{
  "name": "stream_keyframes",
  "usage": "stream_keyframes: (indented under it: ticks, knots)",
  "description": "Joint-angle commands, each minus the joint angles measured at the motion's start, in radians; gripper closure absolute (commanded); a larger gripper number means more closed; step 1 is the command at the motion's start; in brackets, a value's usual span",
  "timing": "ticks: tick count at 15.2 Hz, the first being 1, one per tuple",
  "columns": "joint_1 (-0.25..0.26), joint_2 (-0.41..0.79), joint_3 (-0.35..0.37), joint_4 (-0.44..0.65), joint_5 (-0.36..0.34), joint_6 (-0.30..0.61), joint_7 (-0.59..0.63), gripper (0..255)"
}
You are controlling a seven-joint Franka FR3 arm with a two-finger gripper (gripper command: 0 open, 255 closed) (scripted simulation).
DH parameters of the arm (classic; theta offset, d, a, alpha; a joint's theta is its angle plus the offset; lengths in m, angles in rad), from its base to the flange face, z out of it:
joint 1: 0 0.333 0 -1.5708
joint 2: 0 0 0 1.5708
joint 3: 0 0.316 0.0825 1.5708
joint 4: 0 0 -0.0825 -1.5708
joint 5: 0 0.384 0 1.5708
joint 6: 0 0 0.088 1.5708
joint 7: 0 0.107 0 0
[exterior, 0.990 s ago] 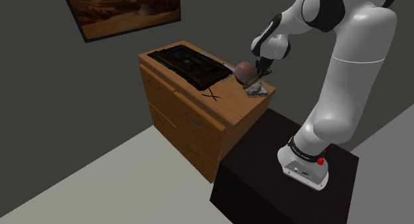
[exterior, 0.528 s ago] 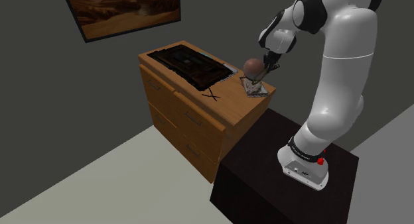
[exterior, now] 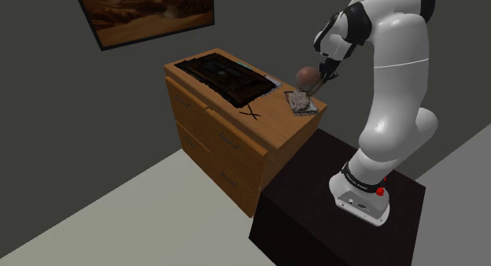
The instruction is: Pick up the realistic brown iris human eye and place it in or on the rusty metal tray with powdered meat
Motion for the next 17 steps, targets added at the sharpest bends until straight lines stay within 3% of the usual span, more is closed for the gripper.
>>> stream_keyframes:
  ticks: [1, 11, 17]
  knots:
    - [-0.016, 0.022, 0.017, 0.01, 0.02, 0.014, -0.015, 255]
    - [-0.084, 0.111, 0.107, 0.024, 0.087, 0.096, -0.065, 255]
    - [-0.13, 0.112, 0.159, 0.024, 0.053, 0.123, -0.047, 255]
